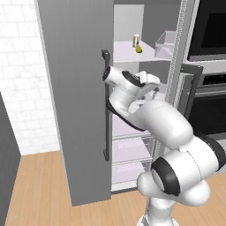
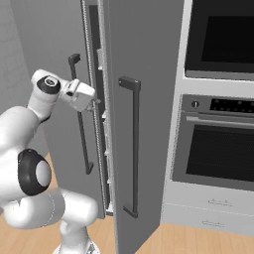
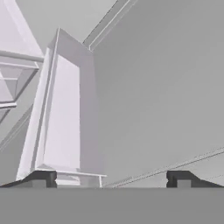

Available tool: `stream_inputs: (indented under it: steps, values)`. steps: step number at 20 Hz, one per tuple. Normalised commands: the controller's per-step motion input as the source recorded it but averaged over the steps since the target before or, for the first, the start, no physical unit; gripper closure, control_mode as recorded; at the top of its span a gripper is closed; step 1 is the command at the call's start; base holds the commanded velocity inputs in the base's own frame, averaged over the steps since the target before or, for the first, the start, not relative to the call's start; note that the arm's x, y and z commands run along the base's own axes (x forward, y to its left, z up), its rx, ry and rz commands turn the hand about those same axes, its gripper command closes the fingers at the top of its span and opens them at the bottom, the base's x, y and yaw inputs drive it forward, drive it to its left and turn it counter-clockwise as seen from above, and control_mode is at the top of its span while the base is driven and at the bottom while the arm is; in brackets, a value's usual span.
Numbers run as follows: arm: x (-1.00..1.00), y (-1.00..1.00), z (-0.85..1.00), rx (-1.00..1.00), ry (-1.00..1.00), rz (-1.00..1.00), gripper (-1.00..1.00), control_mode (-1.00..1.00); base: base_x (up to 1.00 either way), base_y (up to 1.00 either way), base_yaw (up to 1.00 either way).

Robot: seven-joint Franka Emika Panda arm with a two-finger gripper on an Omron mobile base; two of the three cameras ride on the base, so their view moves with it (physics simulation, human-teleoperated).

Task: Grab a lemon wedge from the fridge and one ice cube from the ice bowl, and put them in the glass of lemonade.

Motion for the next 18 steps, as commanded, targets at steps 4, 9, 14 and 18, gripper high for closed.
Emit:
stream_inputs:
  steps: [4,9,14,18]
  values:
    - [0.16,-0.71,0.00,-0.09,0.15,0.03,-1.00,-1.00,0.00,0.00,0.00]
    - [0.02,-0.74,0.00,-0.06,0.12,0.00,-1.00,-1.00,0.00,0.00,0.00]
    - [0.00,-0.87,0.00,-0.01,0.12,0.00,-1.00,-1.00,0.00,0.00,0.00]
    - [0.00,-0.99,0.00,0.00,0.16,-0.02,-1.00,-1.00,0.00,0.00,0.00]
